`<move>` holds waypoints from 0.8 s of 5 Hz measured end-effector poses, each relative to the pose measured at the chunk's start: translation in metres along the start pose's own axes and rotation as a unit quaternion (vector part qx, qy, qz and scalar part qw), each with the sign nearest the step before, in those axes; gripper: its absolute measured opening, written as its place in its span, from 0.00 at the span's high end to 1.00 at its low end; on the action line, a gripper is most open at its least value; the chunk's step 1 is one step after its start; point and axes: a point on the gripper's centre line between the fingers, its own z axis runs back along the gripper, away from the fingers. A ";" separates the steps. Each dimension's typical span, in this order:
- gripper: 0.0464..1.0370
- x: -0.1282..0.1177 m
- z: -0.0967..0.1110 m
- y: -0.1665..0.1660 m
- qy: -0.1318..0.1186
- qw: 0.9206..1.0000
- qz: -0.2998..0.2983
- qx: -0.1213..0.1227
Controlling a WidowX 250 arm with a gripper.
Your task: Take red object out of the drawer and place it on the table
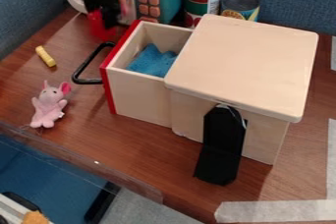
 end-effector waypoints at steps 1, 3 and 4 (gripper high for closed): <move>0.18 -0.013 -0.019 -0.003 0.031 0.999 0.035 -0.017; 0.03 -0.016 -0.027 -0.003 0.049 0.998 0.030 -0.022; 0.03 -0.014 -0.026 -0.007 0.044 0.998 0.023 -0.029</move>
